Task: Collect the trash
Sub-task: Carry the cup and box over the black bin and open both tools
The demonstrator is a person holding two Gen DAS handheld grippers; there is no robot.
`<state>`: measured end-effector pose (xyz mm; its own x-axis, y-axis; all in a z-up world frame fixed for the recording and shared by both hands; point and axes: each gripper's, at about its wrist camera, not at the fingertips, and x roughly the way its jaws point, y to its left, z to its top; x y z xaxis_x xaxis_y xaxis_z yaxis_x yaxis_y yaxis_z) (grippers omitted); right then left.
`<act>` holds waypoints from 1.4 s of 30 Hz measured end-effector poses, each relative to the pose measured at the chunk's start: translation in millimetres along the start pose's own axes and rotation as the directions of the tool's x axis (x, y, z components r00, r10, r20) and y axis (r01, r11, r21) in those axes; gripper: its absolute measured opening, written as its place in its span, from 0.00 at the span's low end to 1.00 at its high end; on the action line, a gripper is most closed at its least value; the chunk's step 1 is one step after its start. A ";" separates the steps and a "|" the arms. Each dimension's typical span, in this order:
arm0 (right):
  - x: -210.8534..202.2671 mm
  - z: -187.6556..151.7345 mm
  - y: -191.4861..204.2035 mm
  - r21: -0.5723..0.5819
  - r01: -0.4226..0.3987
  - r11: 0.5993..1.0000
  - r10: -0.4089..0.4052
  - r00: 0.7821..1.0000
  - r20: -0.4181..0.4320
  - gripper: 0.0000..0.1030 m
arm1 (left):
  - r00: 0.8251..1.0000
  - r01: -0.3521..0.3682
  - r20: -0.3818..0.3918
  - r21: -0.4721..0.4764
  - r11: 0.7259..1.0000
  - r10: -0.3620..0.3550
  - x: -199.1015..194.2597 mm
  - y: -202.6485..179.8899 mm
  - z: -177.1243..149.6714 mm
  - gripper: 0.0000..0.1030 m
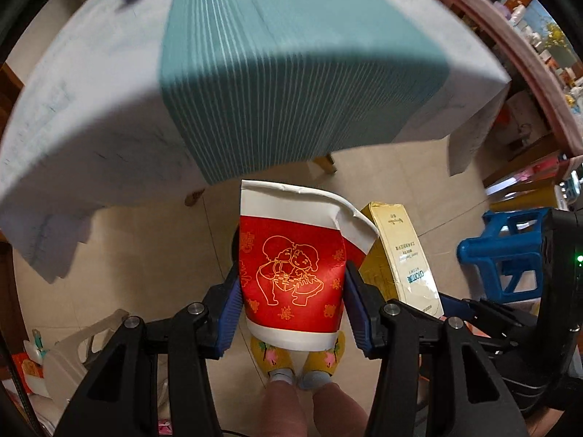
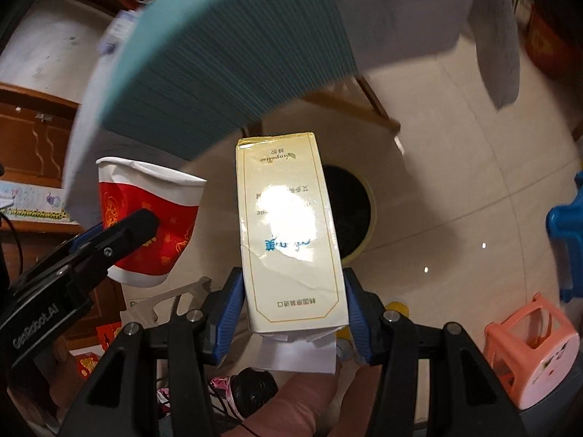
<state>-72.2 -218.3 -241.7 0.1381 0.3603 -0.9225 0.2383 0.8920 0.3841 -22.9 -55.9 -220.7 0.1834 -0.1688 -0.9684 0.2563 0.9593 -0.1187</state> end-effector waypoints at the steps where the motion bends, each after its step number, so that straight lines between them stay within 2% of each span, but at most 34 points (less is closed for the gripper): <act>1: 10.2 0.9 -4.8 0.006 0.000 1.000 0.000 1.000 -0.008 0.51 | 1.000 0.001 -0.009 -0.005 1.000 -0.001 12.3 0.1 -1.1 0.48; 10: 109.7 20.4 -44.6 0.063 0.012 0.998 -0.008 0.997 -0.072 0.51 | 0.997 -0.030 -0.072 -0.058 0.998 0.026 112.6 15.5 -3.6 0.49; 13: 133.6 27.8 -49.8 0.074 0.018 0.997 -0.012 0.996 -0.083 0.51 | 0.996 -0.048 -0.077 -0.061 0.997 0.043 131.3 22.8 0.0 0.50; 17: 155.5 37.5 -51.0 0.076 0.023 0.997 -0.016 0.995 -0.094 0.51 | 0.994 -0.070 -0.093 -0.074 0.995 0.063 151.7 33.4 6.3 0.62; 26: 183.4 50.8 -45.9 0.095 0.032 0.995 -0.019 0.991 -0.131 0.53 | 0.990 -0.096 -0.116 -0.079 0.992 0.086 160.8 47.4 0.1 0.63; 31: 182.4 53.8 -38.5 0.093 0.029 0.995 -0.016 0.990 -0.137 0.54 | 0.990 -0.111 -0.101 -0.092 0.990 0.101 147.2 51.1 -1.1 0.63; 33: 180.8 56.4 -34.7 0.084 0.032 0.996 -0.022 0.992 -0.122 0.58 | 0.990 -0.113 -0.091 -0.100 0.989 0.104 141.0 53.0 -1.5 0.63; 34: 178.6 57.4 -32.3 0.076 0.030 0.997 -0.021 0.994 -0.111 0.65 | 0.990 -0.114 -0.088 -0.102 0.988 0.105 138.4 53.2 -1.1 0.63; 36: 172.2 57.6 -27.4 0.060 0.021 0.998 -0.016 0.996 -0.084 0.71 | 0.991 -0.115 -0.084 -0.109 0.987 0.107 132.2 54.0 -3.1 0.63; 42: 153.4 57.9 -16.9 0.031 0.025 0.999 -0.025 1.000 -0.013 0.72 | 0.991 -0.103 -0.098 -0.130 0.986 0.091 116.3 55.4 -8.2 0.63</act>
<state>0.7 -193.9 -387.6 0.1193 0.3419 -0.9321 0.2716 0.8918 0.3619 4.9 -20.6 -341.8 0.1118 -0.0578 -0.9921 0.1108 0.9928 -0.0453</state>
